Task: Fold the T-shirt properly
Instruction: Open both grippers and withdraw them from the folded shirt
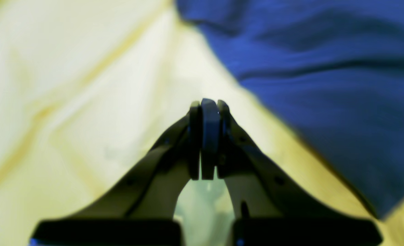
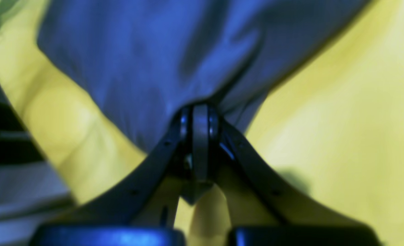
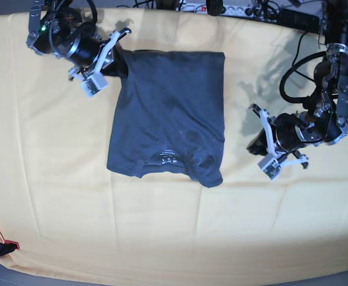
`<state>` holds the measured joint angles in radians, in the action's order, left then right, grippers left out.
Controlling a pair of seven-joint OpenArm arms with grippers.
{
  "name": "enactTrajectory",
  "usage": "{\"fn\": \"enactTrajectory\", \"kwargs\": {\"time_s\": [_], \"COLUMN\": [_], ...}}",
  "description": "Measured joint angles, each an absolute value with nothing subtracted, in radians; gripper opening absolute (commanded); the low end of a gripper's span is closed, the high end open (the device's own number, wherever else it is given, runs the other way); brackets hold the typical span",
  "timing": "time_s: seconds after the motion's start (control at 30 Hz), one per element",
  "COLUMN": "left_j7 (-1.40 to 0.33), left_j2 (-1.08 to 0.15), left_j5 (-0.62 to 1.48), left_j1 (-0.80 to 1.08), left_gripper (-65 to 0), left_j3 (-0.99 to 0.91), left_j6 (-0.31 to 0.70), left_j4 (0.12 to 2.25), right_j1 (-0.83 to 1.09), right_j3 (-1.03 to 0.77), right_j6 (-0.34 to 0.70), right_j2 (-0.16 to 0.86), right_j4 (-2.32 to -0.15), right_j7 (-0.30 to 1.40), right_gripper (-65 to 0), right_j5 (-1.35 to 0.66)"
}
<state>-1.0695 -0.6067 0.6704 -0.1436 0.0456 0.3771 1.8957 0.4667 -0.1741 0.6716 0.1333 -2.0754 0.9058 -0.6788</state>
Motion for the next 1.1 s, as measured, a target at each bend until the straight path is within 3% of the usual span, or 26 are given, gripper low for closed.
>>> {"fn": "enactTrajectory", "kwargs": {"time_s": [0.2,0.5,0.6,0.87,1.1], "left_j7": [-1.122,-1.309,-1.406,-1.403,-1.402], "left_j2": [-0.607,-0.606,-0.607,-0.604,-0.603], "left_j5": [0.905,1.290,1.464,1.459,1.460], "left_j1": [-0.144,-0.046,0.009,0.243,0.576], "left_gripper": [-65.0,-65.0,-65.0,-65.0,-65.0], "left_j3": [0.046,-0.036,-0.160,-0.494,-0.737], "left_j6": [0.474,0.578,0.591,0.570,0.569], "left_j4": [1.896,1.897,1.897,2.016,2.215], "right_j1": [0.319,0.397,0.470,0.693,0.871], "right_j3": [-0.401,-0.787,-0.872,-0.991,-1.075], "right_j6": [0.642,0.693,0.693,0.694,0.696], "right_j2": [0.132,0.205,0.234,0.265,0.265], "right_j4": [-2.102,-2.102,-2.104,-2.106,-2.107], "right_j7": [0.910,1.287,1.399,1.396,1.409], "right_gripper": [-65.0,-65.0,-65.0,-65.0,-65.0], "right_j5": [-0.773,-1.470,-1.443,-1.459,-1.459]}}
